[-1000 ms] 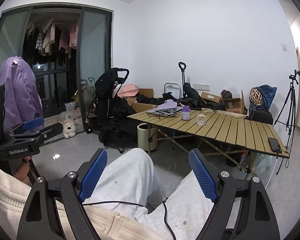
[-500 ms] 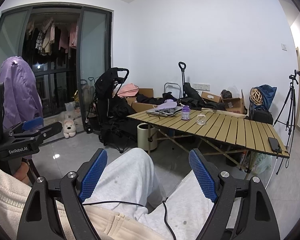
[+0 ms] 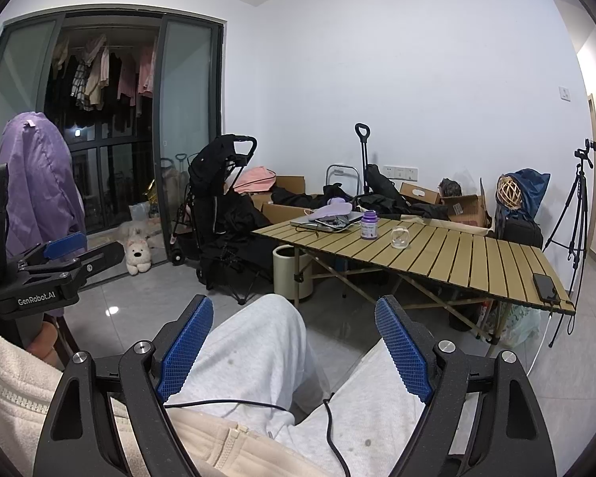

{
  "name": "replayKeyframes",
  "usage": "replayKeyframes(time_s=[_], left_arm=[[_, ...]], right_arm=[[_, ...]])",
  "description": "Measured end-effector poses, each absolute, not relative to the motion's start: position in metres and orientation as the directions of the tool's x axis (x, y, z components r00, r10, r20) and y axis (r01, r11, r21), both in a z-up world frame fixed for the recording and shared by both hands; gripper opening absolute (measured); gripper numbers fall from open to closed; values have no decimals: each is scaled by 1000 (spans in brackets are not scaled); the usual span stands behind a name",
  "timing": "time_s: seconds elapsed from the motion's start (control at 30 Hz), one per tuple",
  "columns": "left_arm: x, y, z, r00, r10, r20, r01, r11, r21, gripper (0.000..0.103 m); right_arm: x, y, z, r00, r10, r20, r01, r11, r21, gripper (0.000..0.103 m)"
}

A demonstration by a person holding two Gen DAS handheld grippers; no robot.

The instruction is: Organize rigid objects

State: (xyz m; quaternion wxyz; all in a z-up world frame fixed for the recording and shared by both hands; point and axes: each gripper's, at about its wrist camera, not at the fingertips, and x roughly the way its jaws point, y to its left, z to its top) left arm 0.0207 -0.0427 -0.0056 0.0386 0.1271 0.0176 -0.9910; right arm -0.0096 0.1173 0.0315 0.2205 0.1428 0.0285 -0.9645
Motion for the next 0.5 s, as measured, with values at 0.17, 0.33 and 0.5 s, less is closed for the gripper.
replayKeyframes(time_s=[0.17, 0.33, 0.5], left_arm=[[21, -43, -5, -965, -73, -252, 82, -996, -26, 103], [21, -42, -5, -965, -75, -253, 84, -996, -25, 103], [22, -42, -5, -965, -73, -252, 82, -996, -26, 103]], right_arm=[[-10, 116, 32, -862, -418, -285, 438, -899, -6, 88], [-9, 115, 32, -862, -419, -285, 437, -899, -3, 88], [-9, 115, 32, -862, -419, -286, 438, -899, -4, 88]])
